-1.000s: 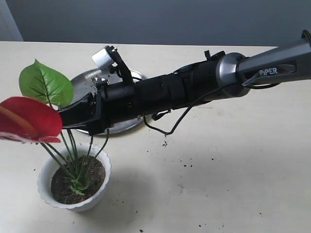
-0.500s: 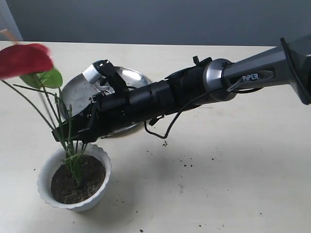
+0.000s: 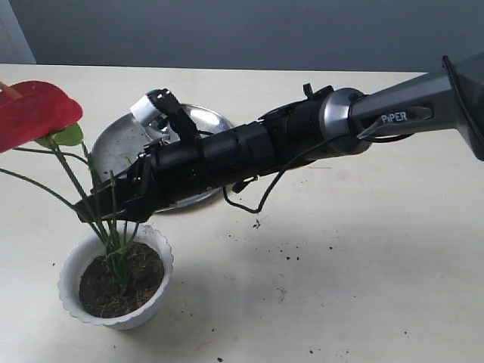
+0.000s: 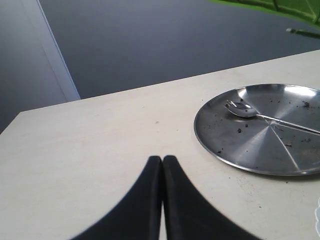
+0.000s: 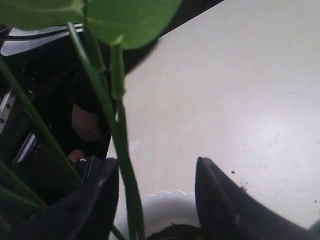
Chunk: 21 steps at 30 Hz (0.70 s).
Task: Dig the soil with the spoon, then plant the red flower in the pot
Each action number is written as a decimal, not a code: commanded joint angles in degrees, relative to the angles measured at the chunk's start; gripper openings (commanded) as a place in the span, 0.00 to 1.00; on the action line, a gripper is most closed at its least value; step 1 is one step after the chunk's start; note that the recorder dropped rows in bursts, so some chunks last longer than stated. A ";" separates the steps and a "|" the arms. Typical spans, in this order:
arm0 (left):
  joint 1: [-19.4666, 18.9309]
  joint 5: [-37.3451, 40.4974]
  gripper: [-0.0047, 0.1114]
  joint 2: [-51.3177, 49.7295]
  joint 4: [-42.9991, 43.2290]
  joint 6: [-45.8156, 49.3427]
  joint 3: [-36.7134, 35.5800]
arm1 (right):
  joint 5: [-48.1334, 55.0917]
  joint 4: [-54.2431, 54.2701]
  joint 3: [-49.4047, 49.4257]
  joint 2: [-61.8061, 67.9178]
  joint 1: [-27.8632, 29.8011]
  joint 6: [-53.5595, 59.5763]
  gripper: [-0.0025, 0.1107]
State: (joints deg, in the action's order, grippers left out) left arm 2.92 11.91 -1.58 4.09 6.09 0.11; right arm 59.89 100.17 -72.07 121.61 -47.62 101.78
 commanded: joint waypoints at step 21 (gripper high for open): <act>0.09 -0.27 0.04 0.24 -0.05 -0.28 -0.11 | -5.47 -2.83 0.12 -9.16 0.24 -1.27 0.44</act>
State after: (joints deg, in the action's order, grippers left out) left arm 2.92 11.91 -1.58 4.09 6.09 0.11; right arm 54.30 97.65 -72.07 114.10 -47.62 100.76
